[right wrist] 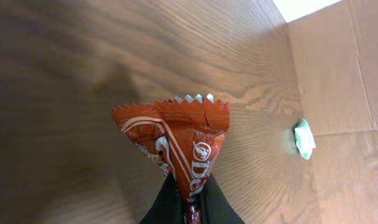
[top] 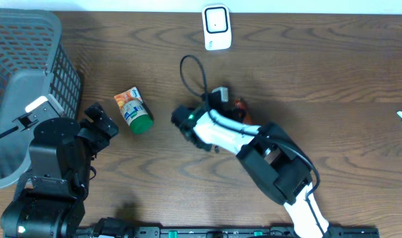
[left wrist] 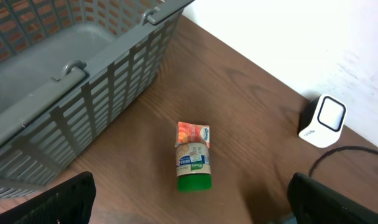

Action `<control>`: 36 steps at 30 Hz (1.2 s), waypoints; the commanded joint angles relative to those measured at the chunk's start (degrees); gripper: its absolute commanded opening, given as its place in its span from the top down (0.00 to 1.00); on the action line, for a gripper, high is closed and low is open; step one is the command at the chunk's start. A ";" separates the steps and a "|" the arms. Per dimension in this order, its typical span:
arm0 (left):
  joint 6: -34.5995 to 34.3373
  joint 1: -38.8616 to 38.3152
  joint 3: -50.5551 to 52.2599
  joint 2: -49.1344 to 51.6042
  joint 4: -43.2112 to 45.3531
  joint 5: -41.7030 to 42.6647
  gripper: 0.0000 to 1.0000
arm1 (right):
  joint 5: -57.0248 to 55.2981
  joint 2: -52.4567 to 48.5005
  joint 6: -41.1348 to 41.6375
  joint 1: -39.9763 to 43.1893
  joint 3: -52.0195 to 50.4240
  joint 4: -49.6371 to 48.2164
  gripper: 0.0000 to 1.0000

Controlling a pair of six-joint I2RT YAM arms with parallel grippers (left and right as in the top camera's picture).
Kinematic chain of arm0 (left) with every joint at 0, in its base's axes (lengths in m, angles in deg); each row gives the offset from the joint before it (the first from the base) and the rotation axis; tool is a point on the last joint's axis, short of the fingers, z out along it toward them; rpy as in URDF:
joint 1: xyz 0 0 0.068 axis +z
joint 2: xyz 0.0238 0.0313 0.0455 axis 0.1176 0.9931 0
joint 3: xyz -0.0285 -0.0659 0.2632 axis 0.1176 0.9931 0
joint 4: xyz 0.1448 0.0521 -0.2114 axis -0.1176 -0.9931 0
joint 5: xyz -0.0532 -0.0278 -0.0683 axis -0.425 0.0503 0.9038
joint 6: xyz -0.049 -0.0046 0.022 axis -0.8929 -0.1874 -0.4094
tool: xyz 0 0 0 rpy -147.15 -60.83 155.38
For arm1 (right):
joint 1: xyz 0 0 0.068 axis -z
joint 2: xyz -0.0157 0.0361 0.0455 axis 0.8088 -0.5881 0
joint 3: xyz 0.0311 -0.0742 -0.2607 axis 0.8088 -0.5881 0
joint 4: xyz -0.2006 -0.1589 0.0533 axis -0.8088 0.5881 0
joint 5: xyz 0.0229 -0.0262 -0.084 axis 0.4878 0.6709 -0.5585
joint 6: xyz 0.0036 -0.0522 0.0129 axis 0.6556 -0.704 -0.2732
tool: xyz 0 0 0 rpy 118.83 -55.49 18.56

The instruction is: Scan the item barcode

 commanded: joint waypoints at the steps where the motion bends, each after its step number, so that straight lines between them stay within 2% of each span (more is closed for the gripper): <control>1: 0.98 0.24 -0.52 -0.07 -0.11 -0.79 0.01 | -2.84 -0.17 -3.45 -3.19 -2.21 -3.15 0.98; 14: 1.01 0.24 -0.52 -0.07 -0.96 -0.81 0.01 | 3.50 -0.20 -15.87 -12.68 -3.89 -7.13 0.97; 20: 1.01 0.24 -0.52 -0.07 -1.38 -0.81 0.01 | 5.86 -1.29 -21.99 -16.22 -4.04 -8.33 0.90; 27: 0.98 0.24 -0.52 -0.07 0.63 -0.79 0.01 | 2.73 -10.08 -33.22 -21.73 -4.04 -9.01 0.74; 33: 0.98 0.24 -0.55 -0.17 3.52 -0.76 0.01 | -3.17 -12.90 -33.38 -27.21 -4.02 -8.59 0.53; 35: 0.98 0.24 -0.61 -0.17 4.70 -0.70 0.01 | -3.69 -12.17 -33.16 -29.03 -3.98 -8.02 0.42; 36: 1.01 0.24 -0.74 -0.17 4.74 -0.57 0.01 | -3.69 -11.72 -32.02 -29.35 -3.98 -7.39 0.41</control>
